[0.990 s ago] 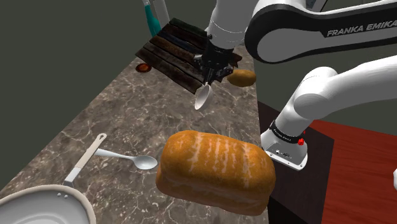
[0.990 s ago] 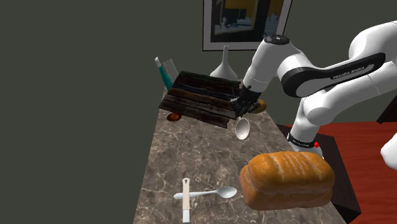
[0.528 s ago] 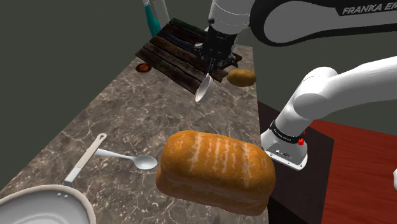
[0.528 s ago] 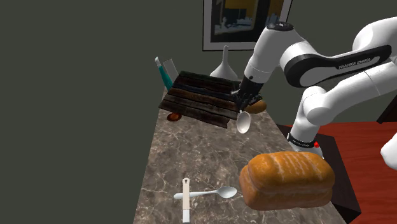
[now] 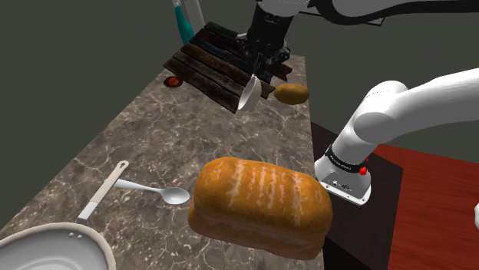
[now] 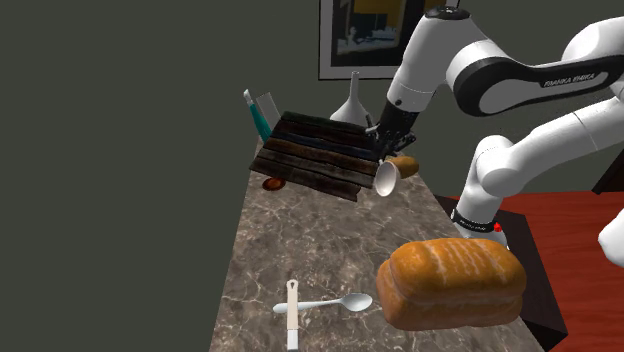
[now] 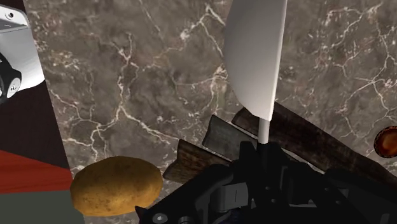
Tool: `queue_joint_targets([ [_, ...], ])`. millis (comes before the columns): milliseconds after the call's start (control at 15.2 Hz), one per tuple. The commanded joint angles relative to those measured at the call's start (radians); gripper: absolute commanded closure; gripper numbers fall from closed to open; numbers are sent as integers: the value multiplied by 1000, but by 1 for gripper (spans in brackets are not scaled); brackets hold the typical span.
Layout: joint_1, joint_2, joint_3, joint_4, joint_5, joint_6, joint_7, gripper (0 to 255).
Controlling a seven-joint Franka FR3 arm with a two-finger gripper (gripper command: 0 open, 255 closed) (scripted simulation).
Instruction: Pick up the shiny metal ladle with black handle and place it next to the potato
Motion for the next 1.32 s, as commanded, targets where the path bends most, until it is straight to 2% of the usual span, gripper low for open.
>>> queue_joint_targets([
  [0,-3,1,-8,28,-6,-27,-4,255],
  [462,-16,16,-29,124,-24,-108,-13,255],
  [990,100,-281,-130,-27,-10,-272,-46,255],
  [1254,112,-303,-116,-89,4,-232,-40,255],
])
